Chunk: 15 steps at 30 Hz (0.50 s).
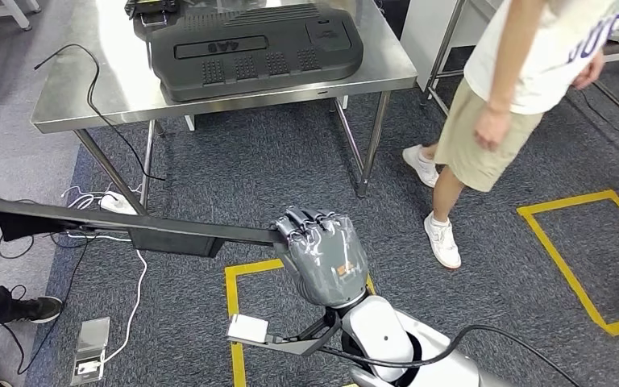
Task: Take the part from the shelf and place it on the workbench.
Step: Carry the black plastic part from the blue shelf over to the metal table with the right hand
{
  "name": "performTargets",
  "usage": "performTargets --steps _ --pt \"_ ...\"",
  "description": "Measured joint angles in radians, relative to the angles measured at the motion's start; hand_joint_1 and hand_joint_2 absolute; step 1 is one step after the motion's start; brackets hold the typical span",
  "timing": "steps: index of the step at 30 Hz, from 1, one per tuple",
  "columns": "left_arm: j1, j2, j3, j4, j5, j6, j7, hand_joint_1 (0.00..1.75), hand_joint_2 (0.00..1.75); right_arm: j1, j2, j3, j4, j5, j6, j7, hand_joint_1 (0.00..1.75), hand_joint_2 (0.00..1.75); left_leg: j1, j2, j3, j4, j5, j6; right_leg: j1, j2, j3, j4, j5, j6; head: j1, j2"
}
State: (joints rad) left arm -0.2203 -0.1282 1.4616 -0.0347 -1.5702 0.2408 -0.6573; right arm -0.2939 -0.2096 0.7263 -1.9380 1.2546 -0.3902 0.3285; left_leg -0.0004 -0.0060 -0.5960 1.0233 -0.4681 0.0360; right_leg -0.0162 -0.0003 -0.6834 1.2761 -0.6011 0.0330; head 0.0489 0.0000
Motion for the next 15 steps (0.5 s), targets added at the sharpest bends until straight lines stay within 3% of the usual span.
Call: performTargets --steps 2,4,7,9,12,13,14,15 --pt "0.000 0.000 0.000 0.000 0.000 0.000 0.000 0.00 1.75 -0.002 0.000 0.000 0.000 -0.001 0.000 0.000 1.75 1.75 0.002 -0.002 0.006 0.008 -0.010 -0.009 -0.003 0.000 0.048 -0.126 0.076 0.001 0.003 0.000" --pt "0.000 0.000 0.000 0.000 0.000 0.000 0.000 0.00 1.75 -0.005 0.001 0.000 0.001 -0.005 -0.001 -0.001 1.75 1.75 0.002 -0.004 0.005 0.017 -0.019 -0.021 -0.002 0.004 0.081 -0.209 0.105 -0.007 0.005 0.000" --pt "0.000 0.000 0.000 0.000 0.000 0.001 0.000 0.00 1.75 -0.007 0.002 0.000 0.001 -0.008 -0.002 -0.003 1.75 1.75 0.001 -0.005 0.005 0.019 -0.023 -0.036 0.002 0.007 0.084 -0.220 0.102 -0.027 0.002 0.000" --pt "0.000 0.000 0.000 0.000 0.000 0.002 0.000 0.00 1.75 -0.012 0.004 0.000 0.001 -0.008 -0.001 -0.004 1.75 1.75 0.003 -0.003 -0.003 0.049 -0.044 -0.048 -0.001 0.004 0.089 -0.226 0.103 -0.039 -0.002 0.000" --pt "0.001 0.000 0.001 0.000 0.000 0.002 0.000 0.00 1.75 -0.018 0.007 0.001 0.002 -0.009 -0.001 -0.006 1.75 1.75 0.008 -0.002 -0.081 0.217 -0.124 -0.062 -0.002 -0.002 0.096 -0.228 0.099 -0.050 -0.009 0.000" --pt "0.002 0.000 0.001 0.000 0.000 0.002 0.000 0.00 1.75 -0.019 0.008 0.002 0.003 -0.010 -0.001 -0.006 1.75 1.75 0.010 -0.002 -0.110 0.269 -0.138 -0.064 -0.002 -0.003 0.099 -0.228 0.097 -0.052 -0.010 0.000" --pt "0.004 0.000 0.001 0.000 0.000 0.002 0.000 0.00 1.75 -0.019 0.008 0.002 0.004 -0.011 0.000 -0.006 1.75 1.75 0.011 -0.001 -0.126 0.292 -0.135 -0.065 -0.002 -0.004 0.101 -0.228 0.094 -0.052 -0.010 0.000" --pt "0.005 0.000 0.001 0.000 0.000 0.002 0.000 0.00 1.75 -0.019 0.008 0.003 0.006 -0.011 0.001 -0.006 1.75 1.75 0.012 -0.001 -0.123 0.277 -0.111 -0.065 -0.002 -0.003 0.105 -0.228 0.091 -0.051 -0.010 0.000"
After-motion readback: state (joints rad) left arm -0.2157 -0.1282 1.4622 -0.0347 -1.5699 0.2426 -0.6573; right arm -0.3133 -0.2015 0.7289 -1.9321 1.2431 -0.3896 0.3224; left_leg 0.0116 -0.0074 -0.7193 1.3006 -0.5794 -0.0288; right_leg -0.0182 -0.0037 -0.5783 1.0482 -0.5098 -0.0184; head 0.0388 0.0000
